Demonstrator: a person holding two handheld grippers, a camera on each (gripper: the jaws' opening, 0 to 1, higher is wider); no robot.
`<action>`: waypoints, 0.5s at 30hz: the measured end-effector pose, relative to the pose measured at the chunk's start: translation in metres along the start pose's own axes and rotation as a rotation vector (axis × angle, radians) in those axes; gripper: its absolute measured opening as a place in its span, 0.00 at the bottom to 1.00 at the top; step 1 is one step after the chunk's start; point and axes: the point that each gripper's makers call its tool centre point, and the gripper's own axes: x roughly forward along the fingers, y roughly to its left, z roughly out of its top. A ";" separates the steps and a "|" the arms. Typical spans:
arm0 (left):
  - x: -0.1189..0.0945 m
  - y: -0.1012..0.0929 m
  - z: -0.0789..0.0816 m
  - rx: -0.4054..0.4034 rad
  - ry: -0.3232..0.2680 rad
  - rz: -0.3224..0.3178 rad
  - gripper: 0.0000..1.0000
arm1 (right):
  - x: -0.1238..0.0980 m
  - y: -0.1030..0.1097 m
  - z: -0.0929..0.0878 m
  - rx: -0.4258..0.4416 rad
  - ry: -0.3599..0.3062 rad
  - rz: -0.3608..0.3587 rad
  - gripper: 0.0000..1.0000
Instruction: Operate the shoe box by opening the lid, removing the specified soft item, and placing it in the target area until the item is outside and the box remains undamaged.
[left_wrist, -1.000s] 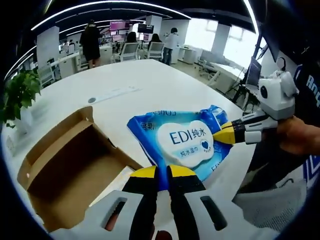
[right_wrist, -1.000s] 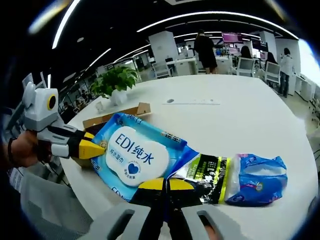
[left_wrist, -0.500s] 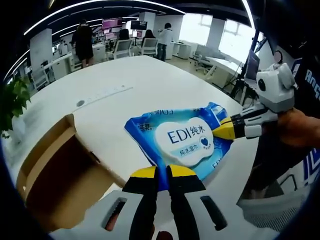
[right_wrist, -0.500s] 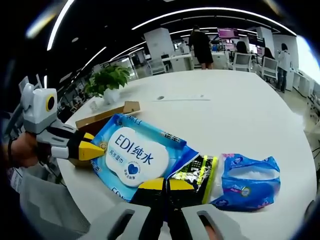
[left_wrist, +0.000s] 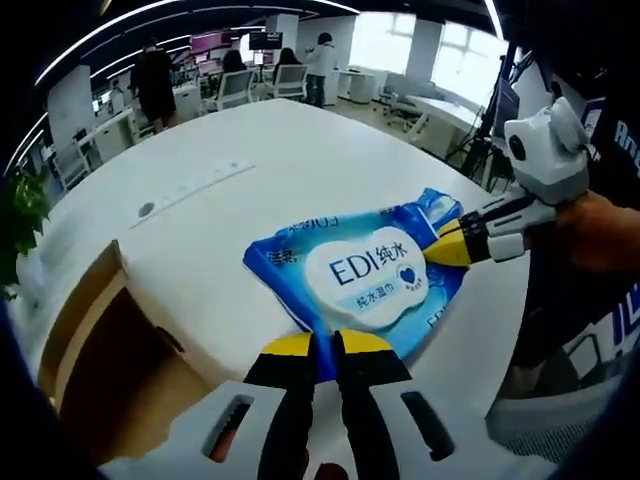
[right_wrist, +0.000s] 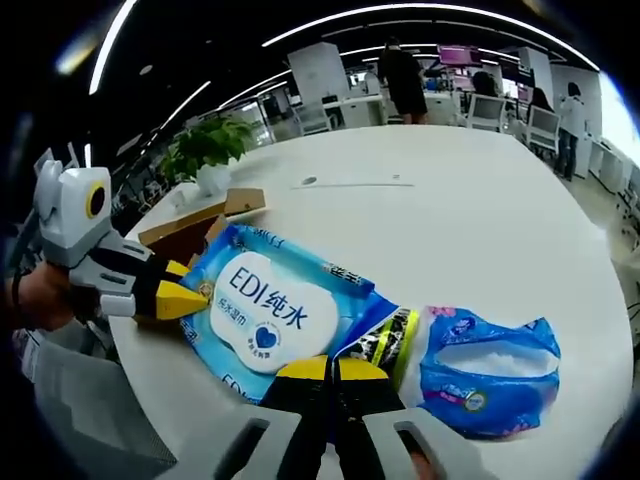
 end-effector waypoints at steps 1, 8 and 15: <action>0.002 0.000 -0.001 0.012 0.008 0.003 0.06 | 0.001 -0.001 0.000 -0.002 0.004 -0.001 0.00; 0.014 -0.002 -0.007 0.060 0.046 0.007 0.06 | 0.012 -0.011 -0.001 -0.026 0.032 -0.008 0.00; 0.023 -0.001 -0.016 0.062 0.085 0.018 0.07 | 0.020 -0.013 -0.007 -0.048 0.059 -0.021 0.00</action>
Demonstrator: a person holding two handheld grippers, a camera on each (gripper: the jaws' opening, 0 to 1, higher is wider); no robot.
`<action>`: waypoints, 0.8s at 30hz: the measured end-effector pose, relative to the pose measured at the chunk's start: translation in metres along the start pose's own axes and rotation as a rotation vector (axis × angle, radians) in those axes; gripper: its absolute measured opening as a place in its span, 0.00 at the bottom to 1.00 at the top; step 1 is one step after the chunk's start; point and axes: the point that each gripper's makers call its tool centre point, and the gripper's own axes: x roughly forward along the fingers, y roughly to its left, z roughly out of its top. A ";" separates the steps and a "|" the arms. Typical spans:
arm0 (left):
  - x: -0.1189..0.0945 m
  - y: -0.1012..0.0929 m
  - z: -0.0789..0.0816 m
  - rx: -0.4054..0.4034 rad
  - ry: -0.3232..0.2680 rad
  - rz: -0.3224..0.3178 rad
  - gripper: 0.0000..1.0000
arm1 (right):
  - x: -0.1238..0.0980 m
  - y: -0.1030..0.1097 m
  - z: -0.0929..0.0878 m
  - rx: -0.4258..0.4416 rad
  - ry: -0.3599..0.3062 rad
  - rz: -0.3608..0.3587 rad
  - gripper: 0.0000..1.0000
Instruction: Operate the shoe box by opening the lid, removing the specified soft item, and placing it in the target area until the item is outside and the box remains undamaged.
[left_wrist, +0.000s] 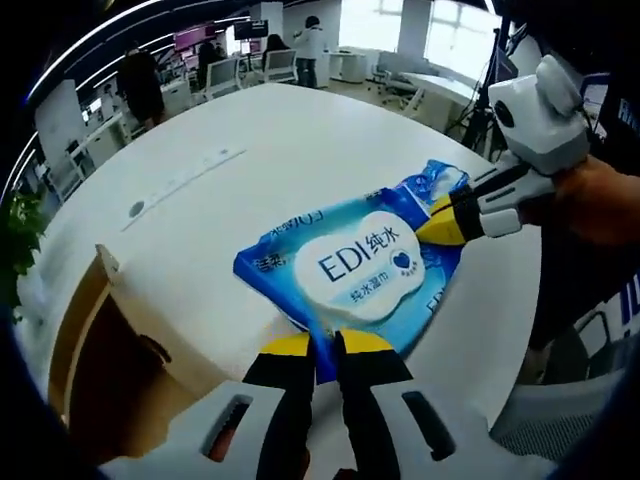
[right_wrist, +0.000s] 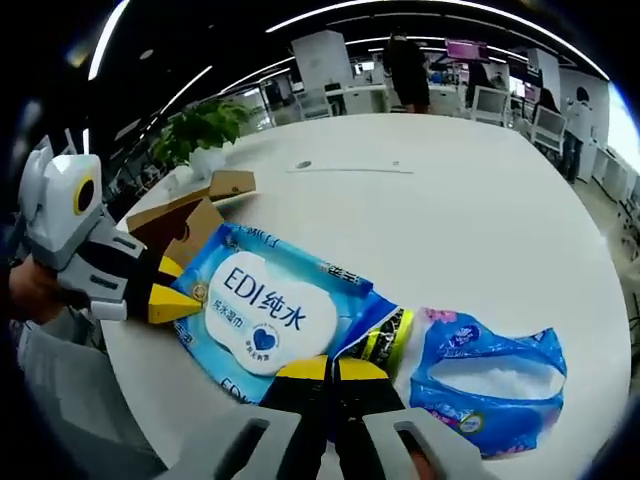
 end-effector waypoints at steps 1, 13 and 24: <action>0.001 0.000 -0.001 -0.001 0.005 0.000 0.07 | 0.000 0.000 -0.001 -0.003 0.003 -0.001 0.00; 0.015 -0.002 -0.011 -0.028 0.047 0.015 0.07 | 0.011 -0.009 -0.010 -0.018 0.034 -0.023 0.00; 0.021 -0.003 -0.021 -0.031 0.074 0.026 0.08 | 0.019 -0.011 -0.013 -0.047 0.051 -0.049 0.00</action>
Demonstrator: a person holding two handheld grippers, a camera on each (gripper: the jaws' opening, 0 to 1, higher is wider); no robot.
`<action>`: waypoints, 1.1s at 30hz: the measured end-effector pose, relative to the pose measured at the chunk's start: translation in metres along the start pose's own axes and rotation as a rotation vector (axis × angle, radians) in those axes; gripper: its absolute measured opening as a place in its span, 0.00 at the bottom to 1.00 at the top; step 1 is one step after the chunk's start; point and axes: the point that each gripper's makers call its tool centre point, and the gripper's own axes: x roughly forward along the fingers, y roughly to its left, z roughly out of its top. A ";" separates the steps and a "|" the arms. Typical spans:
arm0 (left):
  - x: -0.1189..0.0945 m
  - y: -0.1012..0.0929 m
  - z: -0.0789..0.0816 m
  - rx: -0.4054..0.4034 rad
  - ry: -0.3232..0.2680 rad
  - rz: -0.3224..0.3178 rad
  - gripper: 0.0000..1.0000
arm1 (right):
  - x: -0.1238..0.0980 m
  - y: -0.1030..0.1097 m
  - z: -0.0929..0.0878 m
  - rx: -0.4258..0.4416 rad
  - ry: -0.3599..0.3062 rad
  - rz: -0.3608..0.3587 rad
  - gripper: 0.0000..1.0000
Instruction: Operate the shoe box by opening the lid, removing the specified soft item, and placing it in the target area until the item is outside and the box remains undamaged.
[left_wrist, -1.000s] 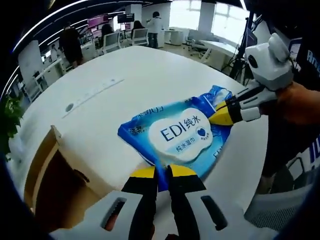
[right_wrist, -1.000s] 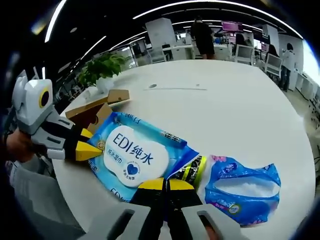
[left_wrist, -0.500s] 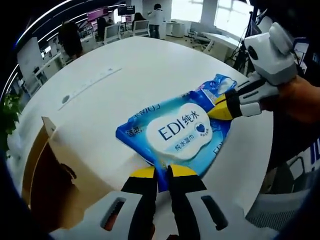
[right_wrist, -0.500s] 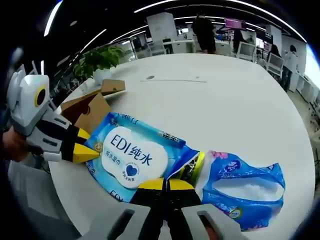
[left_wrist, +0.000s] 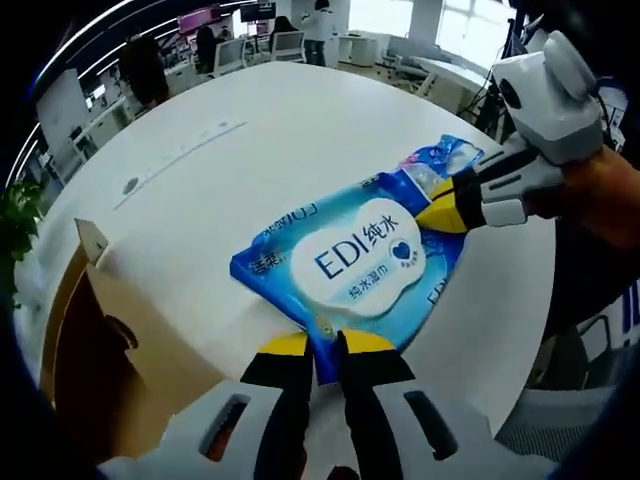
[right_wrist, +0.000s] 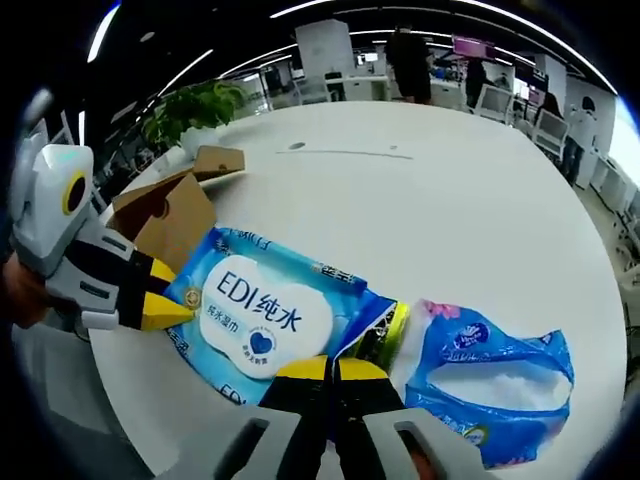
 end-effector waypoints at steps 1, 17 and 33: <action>0.000 0.000 0.000 -0.004 0.000 0.000 0.09 | 0.000 0.000 0.000 -0.005 0.001 -0.002 0.00; -0.006 -0.004 -0.008 -0.019 -0.006 0.014 0.12 | 0.006 -0.004 0.002 -0.049 0.001 -0.044 0.00; -0.011 0.008 -0.006 -0.015 -0.016 0.056 0.14 | 0.005 -0.007 0.004 -0.027 -0.035 -0.060 0.00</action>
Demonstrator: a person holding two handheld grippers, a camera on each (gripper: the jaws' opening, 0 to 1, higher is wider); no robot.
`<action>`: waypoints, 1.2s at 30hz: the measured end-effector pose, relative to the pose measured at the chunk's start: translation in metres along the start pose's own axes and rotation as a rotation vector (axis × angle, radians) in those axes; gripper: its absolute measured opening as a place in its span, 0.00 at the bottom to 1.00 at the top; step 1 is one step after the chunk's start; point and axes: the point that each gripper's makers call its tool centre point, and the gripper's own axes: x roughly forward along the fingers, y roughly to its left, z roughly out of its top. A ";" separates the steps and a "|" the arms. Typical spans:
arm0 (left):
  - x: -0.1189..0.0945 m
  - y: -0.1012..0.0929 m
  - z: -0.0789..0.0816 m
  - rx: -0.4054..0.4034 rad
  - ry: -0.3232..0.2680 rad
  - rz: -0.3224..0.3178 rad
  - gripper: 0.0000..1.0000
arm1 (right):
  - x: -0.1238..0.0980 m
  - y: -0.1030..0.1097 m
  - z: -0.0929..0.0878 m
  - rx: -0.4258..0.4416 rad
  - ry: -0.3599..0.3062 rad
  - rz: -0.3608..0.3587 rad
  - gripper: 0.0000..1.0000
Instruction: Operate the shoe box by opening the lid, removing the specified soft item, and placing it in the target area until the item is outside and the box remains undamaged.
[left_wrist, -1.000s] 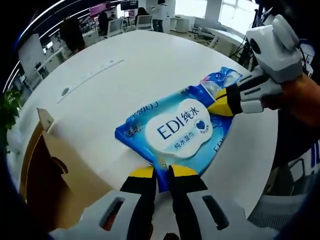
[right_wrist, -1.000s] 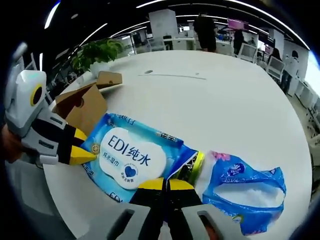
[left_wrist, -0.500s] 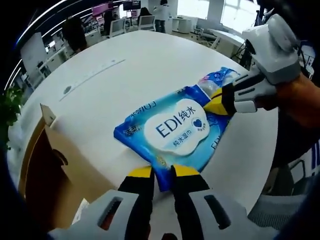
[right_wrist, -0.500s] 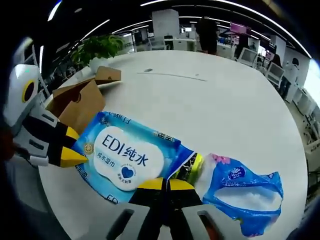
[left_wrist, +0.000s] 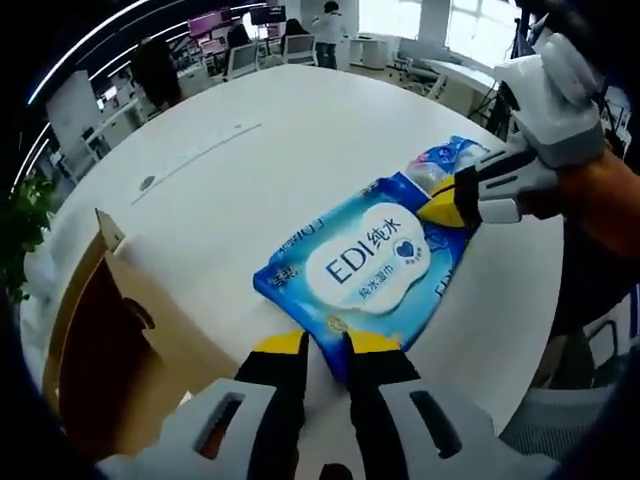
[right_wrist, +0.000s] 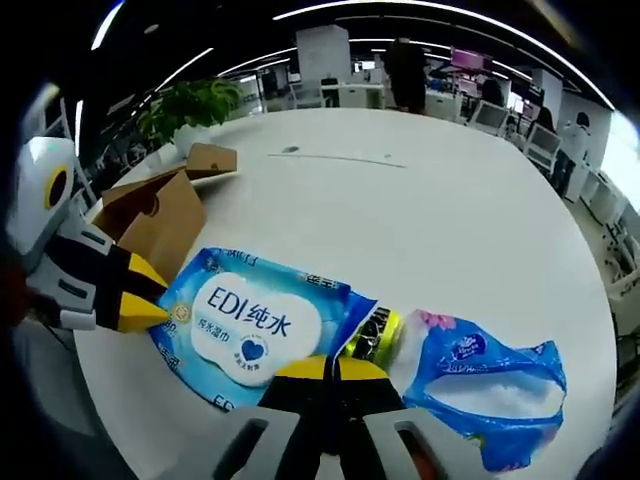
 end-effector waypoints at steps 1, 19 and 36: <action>-0.002 -0.001 0.000 0.004 -0.003 -0.001 0.14 | 0.000 0.000 0.000 -0.002 0.000 -0.002 0.00; -0.044 -0.002 -0.011 -0.016 -0.091 -0.010 0.16 | -0.028 0.000 0.001 0.018 -0.035 -0.084 0.01; -0.082 0.015 -0.028 -0.118 -0.166 -0.004 0.15 | -0.067 -0.001 0.003 0.027 -0.083 -0.113 0.00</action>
